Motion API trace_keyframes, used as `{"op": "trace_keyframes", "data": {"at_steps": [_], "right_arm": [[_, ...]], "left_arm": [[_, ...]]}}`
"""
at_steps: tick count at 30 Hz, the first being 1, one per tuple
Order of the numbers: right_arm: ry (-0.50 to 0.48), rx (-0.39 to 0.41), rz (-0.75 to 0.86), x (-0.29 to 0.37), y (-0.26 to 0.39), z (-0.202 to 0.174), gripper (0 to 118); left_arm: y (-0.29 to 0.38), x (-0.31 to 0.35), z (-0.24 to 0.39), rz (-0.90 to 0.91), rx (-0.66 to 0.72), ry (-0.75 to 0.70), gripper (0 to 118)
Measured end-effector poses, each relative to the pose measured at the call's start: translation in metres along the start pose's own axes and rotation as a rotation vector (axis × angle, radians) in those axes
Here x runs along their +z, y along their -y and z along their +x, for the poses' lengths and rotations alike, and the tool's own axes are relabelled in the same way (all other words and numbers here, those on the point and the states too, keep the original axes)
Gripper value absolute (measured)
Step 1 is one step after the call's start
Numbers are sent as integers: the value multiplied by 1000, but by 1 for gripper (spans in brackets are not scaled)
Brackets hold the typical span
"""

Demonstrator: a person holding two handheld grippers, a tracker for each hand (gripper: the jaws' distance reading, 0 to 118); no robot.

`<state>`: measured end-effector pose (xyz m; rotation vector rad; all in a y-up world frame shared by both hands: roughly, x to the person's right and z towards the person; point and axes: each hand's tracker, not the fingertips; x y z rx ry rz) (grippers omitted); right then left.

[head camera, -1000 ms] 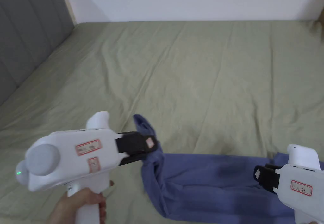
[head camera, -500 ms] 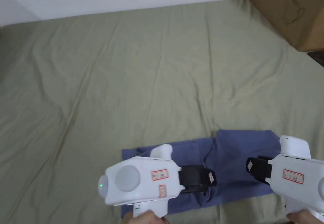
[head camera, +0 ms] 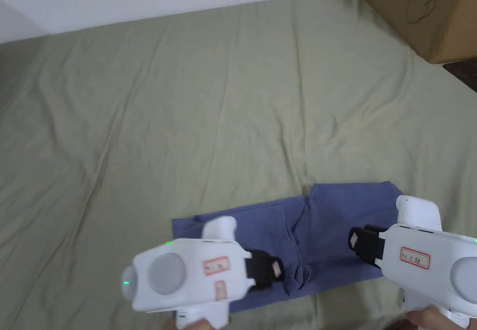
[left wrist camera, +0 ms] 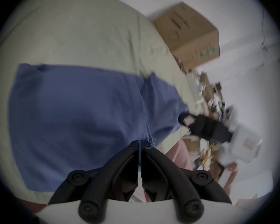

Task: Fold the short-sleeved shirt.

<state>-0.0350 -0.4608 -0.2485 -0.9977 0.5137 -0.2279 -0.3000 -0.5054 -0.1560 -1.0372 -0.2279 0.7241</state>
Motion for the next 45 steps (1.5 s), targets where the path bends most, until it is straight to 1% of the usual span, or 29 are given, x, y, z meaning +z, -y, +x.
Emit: {"op": "trace_keyframes", "data": {"at_steps": [2, 3, 5, 7, 9, 10, 12, 16, 17, 18, 19, 20, 22, 24, 28, 30, 31, 32, 33, 34, 35, 36, 37, 38, 39, 40, 41, 43, 45], "right_arm": [[-10, -14, -4, -2, -1, 5, 2], [-10, -18, -6, -2, -1, 6, 2], [1, -20, -2, 0, -2, 10, 2], [6, -19, 2, 4, -4, 12, 2], [10, -14, 11, 11, -7, 11, 2], [8, -9, 16, 14, -7, 10, 2], [3, 10, 26, 18, -10, 6, 2], [-6, 40, 27, 17, -11, -6, 2], [-11, 43, 21, 14, -11, -8, 2], [-16, 45, 15, 10, -10, -10, 2], [-20, 47, 9, 7, -9, -13, 2], [-23, 50, -4, 3, -9, -16, 2], [-27, 60, -21, -2, -6, -23, 2], [-40, 81, -37, -6, -4, -32, 2], [-48, 121, -54, -10, -4, -48, 2], [-53, 139, -62, -11, -4, -55, 2], [-53, 145, -64, -11, -4, -58, 2], [-54, 156, -67, -12, -5, -61, 2], [-51, 167, -71, -12, -5, -64, 2], [-48, 174, -74, -12, -5, -66, 2], [-47, 182, -75, -12, -5, -69, 2], [-50, 189, -77, -14, -5, -70, 2], [-48, 190, -80, -15, -5, -72, 2], [-45, 192, -84, -16, -4, -74, 2], [-44, 195, -88, -17, -4, -76, 2], [-42, 198, -91, -17, -4, -77, 2], [-41, 202, -92, -16, -3, -80, 2], [-43, 211, -93, -16, -3, -83, 2], [-41, 221, -97, -17, -4, -87, 2]], "left_arm": [[7, -23, 16, -62, -81, -15, 3], [11, -33, 20, -84, -87, -11, 3], [14, -51, 23, -157, -53, 59, 3], [17, -53, 23, -146, -41, 29, 3], [18, -42, 25, -117, -59, 18, 3], [15, -33, 22, -97, -52, 46, 3], [12, -6, 12, -32, 10, 109, 3], [6, 52, -28, 128, 103, 142, 3], [6, 67, -43, 165, 136, 135, 10], [8, 80, -59, 190, 165, 125, 28], [10, 90, -74, 207, 178, 108, 56], [13, 99, -89, 207, 198, 92, 95], [17, 109, -111, 200, 239, 41, 105], [23, 112, -136, 237, 283, 52, 109], [28, 89, -174, 232, 405, 168, 109], [26, 77, -183, 265, 435, 286, 109], [29, 80, -168, 273, 448, 319, 109], [28, 77, -168, 275, 478, 355, 108], [23, 76, -168, 264, 485, 346, 105], [22, 75, -170, 266, 478, 335, 98], [22, 71, -168, 265, 475, 328, 74], [21, 67, -169, 235, 479, 281, 40], [21, 63, -169, 177, 476, 196, 12], [22, 60, -168, 164, 444, 154, 11], [25, 65, -172, 210, 444, 257, 11], [24, 69, -174, 211, 476, 288, 11], [23, 74, -174, 211, 488, 294, 11], [23, 86, -184, 215, 456, 290, 11], [23, 104, -191, 217, 435, 247, 11]]}}
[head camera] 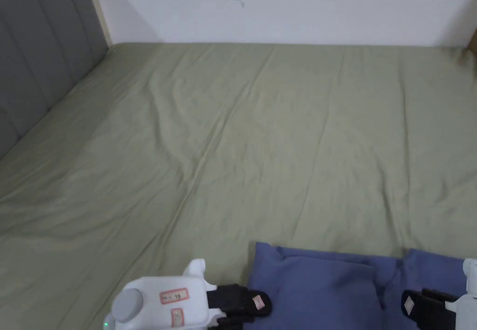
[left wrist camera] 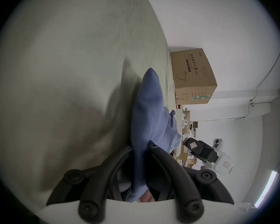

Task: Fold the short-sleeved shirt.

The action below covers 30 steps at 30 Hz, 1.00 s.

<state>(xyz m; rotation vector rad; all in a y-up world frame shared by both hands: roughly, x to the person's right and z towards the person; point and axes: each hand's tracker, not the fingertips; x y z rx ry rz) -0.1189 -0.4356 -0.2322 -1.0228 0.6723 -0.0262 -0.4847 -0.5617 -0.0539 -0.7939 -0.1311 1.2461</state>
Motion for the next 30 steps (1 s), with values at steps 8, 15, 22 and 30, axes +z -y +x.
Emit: {"op": "trace_keyframes", "data": {"at_steps": [8, 15, 22, 30], "right_arm": [[-18, 9, 2, -2, 4, -6, 2], [-31, -31, -10, -4, 15, 5, 2], [-40, -72, 3, 4, 16, 18, 2], [-20, -126, 35, 20, 19, 39, 2]], "left_arm": [[-22, 133, -20, 185, 8, -192, 11], [-30, 181, 20, 258, -45, -327, 11], [-12, 125, 120, 234, -288, -266, 11], [5, -32, 167, -48, -424, -137, 16]]}}
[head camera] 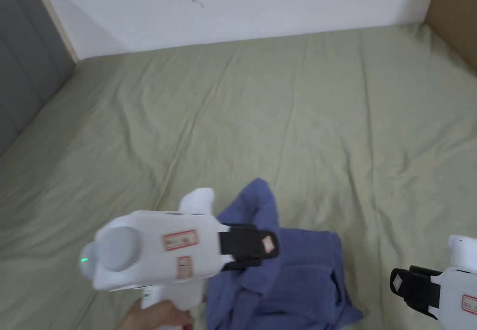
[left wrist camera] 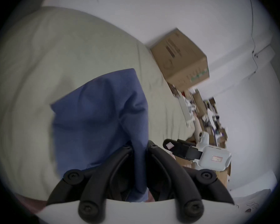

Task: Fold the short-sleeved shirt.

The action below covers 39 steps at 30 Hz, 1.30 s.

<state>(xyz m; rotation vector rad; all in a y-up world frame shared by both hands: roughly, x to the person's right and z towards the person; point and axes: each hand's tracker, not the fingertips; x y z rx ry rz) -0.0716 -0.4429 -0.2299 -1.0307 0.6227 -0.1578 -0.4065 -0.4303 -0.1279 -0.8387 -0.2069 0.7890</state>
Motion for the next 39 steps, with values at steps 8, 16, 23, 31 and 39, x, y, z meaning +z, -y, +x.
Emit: {"op": "trace_keyframes", "data": {"at_steps": [8, 16, 23, 31, 39], "right_arm": [[43, -71, -6, 8, 12, 30, 2], [41, -107, -20, 0, 16, 41, 2], [45, -88, -25, 1, 14, 38, 2], [72, -106, -10, 14, 14, 45, 2], [54, -11, -12, 8, 3, 19, 2]], "left_arm": [[15, -60, 7, -132, 40, 25, 100], [18, -20, -38, -46, 96, -174, 4], [35, -91, -16, -175, 61, -87, 0], [49, -151, 27, -309, -24, -45, 0], [48, -92, 16, -215, -41, 31, 0]]}}
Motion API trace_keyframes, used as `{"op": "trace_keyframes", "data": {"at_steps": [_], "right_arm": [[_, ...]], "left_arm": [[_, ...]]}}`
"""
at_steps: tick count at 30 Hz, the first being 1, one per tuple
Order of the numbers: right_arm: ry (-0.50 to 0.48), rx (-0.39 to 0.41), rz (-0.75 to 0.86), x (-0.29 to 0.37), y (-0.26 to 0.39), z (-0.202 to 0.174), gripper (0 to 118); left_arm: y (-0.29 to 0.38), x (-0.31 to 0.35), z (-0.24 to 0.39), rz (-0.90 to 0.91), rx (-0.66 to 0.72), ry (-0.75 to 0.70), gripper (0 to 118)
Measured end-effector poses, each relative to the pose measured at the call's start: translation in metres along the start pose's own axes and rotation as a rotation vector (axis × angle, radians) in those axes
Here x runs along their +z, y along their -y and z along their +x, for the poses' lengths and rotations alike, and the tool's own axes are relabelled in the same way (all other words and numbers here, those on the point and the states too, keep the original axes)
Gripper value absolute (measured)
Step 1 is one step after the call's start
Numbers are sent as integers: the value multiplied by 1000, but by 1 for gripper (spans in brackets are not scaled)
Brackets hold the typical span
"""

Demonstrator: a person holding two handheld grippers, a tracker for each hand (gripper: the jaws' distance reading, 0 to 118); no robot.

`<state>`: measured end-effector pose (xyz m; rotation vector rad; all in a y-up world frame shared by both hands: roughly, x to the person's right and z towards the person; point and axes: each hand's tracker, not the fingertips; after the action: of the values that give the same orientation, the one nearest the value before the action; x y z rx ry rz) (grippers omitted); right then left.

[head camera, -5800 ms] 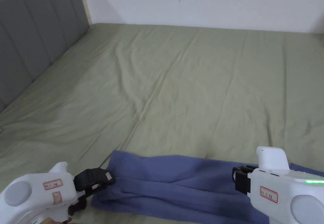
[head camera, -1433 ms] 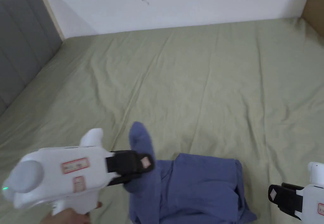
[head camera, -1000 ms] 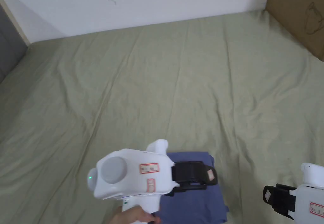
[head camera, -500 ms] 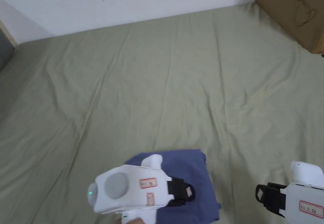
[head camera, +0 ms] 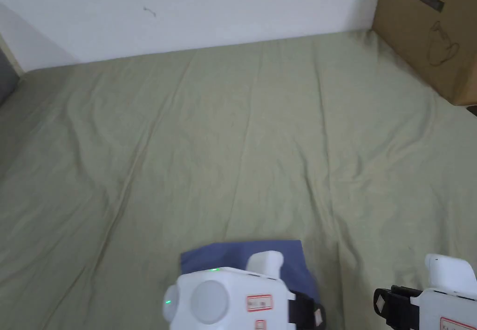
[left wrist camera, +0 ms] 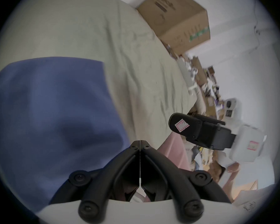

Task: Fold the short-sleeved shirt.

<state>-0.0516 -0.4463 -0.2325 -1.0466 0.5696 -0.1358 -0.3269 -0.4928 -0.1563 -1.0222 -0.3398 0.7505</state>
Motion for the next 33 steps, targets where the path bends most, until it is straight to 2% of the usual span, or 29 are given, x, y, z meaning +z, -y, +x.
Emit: {"op": "trace_keyframes", "data": {"at_steps": [5, 9, 11, 12, 13, 14, 15, 16, 17, 18, 25, 27, 29, 30, 31, 32, 33], "right_arm": [[-90, 148, -17, -24, -15, -56, 2], [-114, 293, -47, -52, -14, -99, 2], [-104, 301, -105, -76, -12, -107, 2], [-77, 289, -154, -91, -10, -108, 2], [-72, 279, -158, -102, -8, -106, 2], [-38, 289, -186, -115, -5, -104, 2], [5, 301, -204, -123, -2, -102, 2], [-22, 288, -188, -122, -2, -101, 2], [-34, 262, -182, -120, -3, -100, 2], [-31, 257, -181, -118, -5, -101, 2], [-30, 246, -191, -117, -7, -102, 2], [-29, 243, -192, -115, -8, -103, 2], [-27, 238, -194, -113, -9, -104, 2], [-18, 241, -192, -111, -10, -105, 2], [-13, 247, -190, -107, -11, -107, 2], [-10, 253, -187, -104, -12, -110, 2], [-5, 262, -171, -99, -13, -112, 2]], "left_arm": [[16, 97, -69, 225, 169, -52, 0], [34, 138, -124, 271, 249, -152, 0], [40, 144, -142, 279, 263, -156, 2], [42, 146, -152, 299, 305, -129, 7], [45, 144, -153, 310, 329, -93, 15], [47, 142, -158, 320, 356, -54, 38], [47, 139, -163, 328, 385, -15, 66], [45, 135, -168, 328, 394, 16, 91], [45, 130, -169, 310, 406, 18, 107], [44, 124, -171, 314, 411, 19, 110], [21, 79, -171, 286, 475, 228, 109], [17, 66, -164, 237, 456, 274, 100], [13, 58, -169, 231, 459, 250, 86], [14, 56, -171, 197, 447, 139, 56], [17, 55, -176, 180, 437, 110, 31], [20, 58, -182, 208, 474, 230, 31], [22, 65, -185, 215, 517, 267, 31]]}}
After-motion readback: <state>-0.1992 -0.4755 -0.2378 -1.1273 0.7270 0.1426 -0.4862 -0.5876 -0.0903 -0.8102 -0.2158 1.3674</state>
